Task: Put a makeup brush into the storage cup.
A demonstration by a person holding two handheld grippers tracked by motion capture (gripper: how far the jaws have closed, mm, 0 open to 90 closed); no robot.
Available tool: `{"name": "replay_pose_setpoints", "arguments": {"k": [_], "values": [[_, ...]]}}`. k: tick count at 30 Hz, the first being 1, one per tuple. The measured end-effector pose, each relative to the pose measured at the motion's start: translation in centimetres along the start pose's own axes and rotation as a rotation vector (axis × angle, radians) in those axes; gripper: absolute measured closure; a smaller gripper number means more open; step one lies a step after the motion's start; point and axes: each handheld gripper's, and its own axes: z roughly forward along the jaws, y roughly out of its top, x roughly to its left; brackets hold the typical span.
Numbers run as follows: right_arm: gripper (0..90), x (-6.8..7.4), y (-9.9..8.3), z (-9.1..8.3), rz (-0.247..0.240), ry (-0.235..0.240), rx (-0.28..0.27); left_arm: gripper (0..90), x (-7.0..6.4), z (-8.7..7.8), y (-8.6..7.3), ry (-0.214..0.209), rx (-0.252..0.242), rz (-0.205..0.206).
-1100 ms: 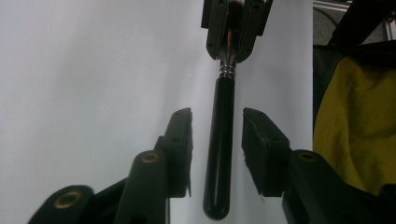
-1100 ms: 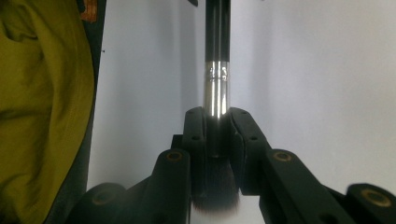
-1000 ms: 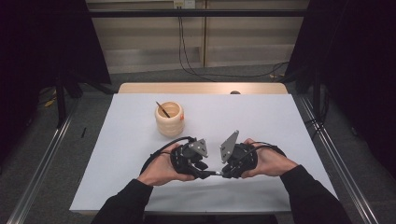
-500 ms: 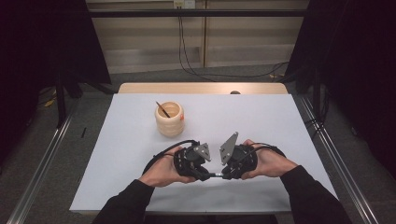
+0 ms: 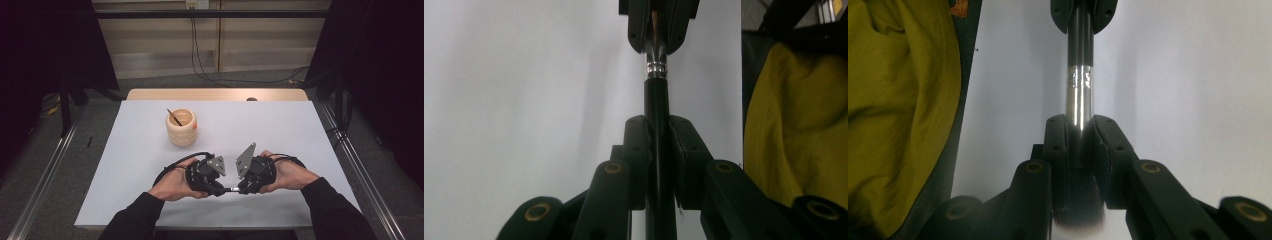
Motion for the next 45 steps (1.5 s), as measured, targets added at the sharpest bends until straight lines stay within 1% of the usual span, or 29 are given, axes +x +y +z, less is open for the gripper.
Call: {"name": "replay_pose_setpoints", "arguments": {"k": [1, 2, 3, 4, 5, 6, 7, 8, 11, 12, 14, 15, 16, 18, 19, 21, 23, 27, 28, 31, 32, 35, 38, 39, 41, 42, 43, 44, 45], "values": [[77.7, -0.1, -0.1, -0.1, -0.008, 0.002, -0.014, 79.5, 0.0, 0.0, 0.0, 0.000, -0.003, 0.000], [77.6, 0.0, -0.1, -0.1, 0.003, 0.009, -0.006, 79.6, 0.0, 0.1, -0.1, -0.013, -0.015, -0.007], [77.5, 0.0, -0.1, -0.1, 0.001, 0.001, -0.004, 79.6, 0.1, 0.1, -0.1, -0.006, -0.005, -0.001], [77.5, 0.0, -0.1, 0.0, -0.010, 0.004, -0.011, 79.6, 0.0, 0.1, -0.1, -0.009, -0.015, -0.011], [77.5, 0.0, -0.2, 0.0, -0.007, 0.002, -0.003, 79.6, 0.1, 0.3, -0.2, -0.022, -0.012, -0.015], [77.0, 0.1, -0.2, 0.0, -0.002, 0.003, 0.001, 79.6, 0.3, 0.4, -0.4, -0.046, -0.030, -0.016], [76.2, 0.1, -0.2, 0.2, -0.017, 0.011, -0.002, 79.6, 0.3, 0.5, -0.5, -0.045, -0.032, -0.023], [76.7, 0.0, -0.2, 0.3, -0.014, 0.006, -0.001, 79.6, 0.4, 0.5, -0.6, -0.061, -0.018, -0.011], [73.9, 0.0, -0.2, 0.5, -0.014, 0.027, -0.003, 79.6, 0.2, 0.5, -0.6, -0.036, -0.035, -0.022], [72.8, 0.1, -0.2, 0.5, -0.013, 0.024, -0.002, 79.6, 0.3, 0.4, -0.6, -0.057, -0.044, -0.021], [68.7, 0.1, -0.2, 0.4, -0.006, 0.028, -0.004, 79.6, 0.3, 0.3, -0.6, -0.037, -0.049, -0.024], [66.6, 0.1, -0.2, 0.4, -0.010, 0.027, -0.009, 79.6, 0.2, 0.3, -0.7, -0.053, -0.049, -0.027], [62.8, 0.0, -0.2, 0.4, -0.013, 0.023, -0.021, 79.6, 0.2, 0.2, -0.7, -0.048, -0.049, -0.029], [61.3, 0.0, -0.3, 0.2, 0.015, 0.019, -0.016, 79.6, 0.1, 0.1, -0.7, -0.048, -0.051, -0.034], [57.6, -0.2, -0.3, 0.3, -0.007, 0.012, -0.044, 79.6, 0.2, 0.1, -0.7, -0.045, -0.054, -0.038], [52.7, -0.2, -0.5, 0.1, 0.025, 0.010, -0.054, 79.6, 0.2, 0.0, -0.8, -0.042, -0.060, -0.048], [49.1, -0.3, -0.6, -0.1, 0.026, -0.006, -0.067, 79.6, 0.2, -0.1, -0.9, -0.040, -0.066, -0.047], [39.2, -0.3, -1.0, -0.5, 0.050, -0.025, -0.118, 79.6, 0.0, -0.3, -1.3, -0.022, -0.086, -0.081], [37.4, -0.3, -1.1, -0.5, 0.073, -0.043, -0.128, 79.6, -0.1, -0.4, -1.4, -0.018, -0.089, -0.085], [34.0, -0.3, -1.6, -0.8, 0.104, -0.060, -0.156, 79.6, -0.2, -0.6, -1.8, -0.009, -0.096, -0.088], [32.1, -0.3, -1.8, -0.9, 0.118, -0.062, -0.170, 79.5, -0.2, -0.6, -1.9, -0.026, -0.097, -0.095], [27.9, -0.2, -2.1, -1.2, 0.146, -0.080, -0.189, 79.5, -0.4, -0.6, -2.3, -0.009, -0.093, -0.110], [21.9, -0.3, -2.7, -1.3, 0.178, -0.101, -0.246, 79.5, -0.3, -0.8, -2.7, 0.001, -0.103, -0.125], [19.3, -0.3, -2.9, -1.4, 0.201, -0.118, -0.261, 79.6, -0.3, -0.8, -2.9, 0.005, -0.118, -0.136], [17.6, -0.4, -3.4, -1.4, 0.230, -0.135, -0.291, 79.5, -0.2, -0.8, -3.1, 0.007, -0.116, -0.129], [16.9, -0.3, -3.5, -1.5, 0.238, -0.162, -0.302, 79.5, -0.2, -0.9, -3.3, 0.013, -0.130, -0.141], [15.9, -0.4, -3.8, -1.6, 0.245, -0.205, -0.344, 79.5, -0.2, -1.0, -3.3, 0.021, -0.137, -0.143], [15.8, -0.5, -3.9, -1.6, 0.252, -0.204, -0.364, 79.5, -0.2, -1.1, -3.3, 0.033, -0.154, -0.150], [15.3, -0.5, -4.1, -1.7, 0.263, -0.220, -0.376, 79.5, -0.2, -1.3, -3.4, 0.031, -0.166, -0.158]]}}
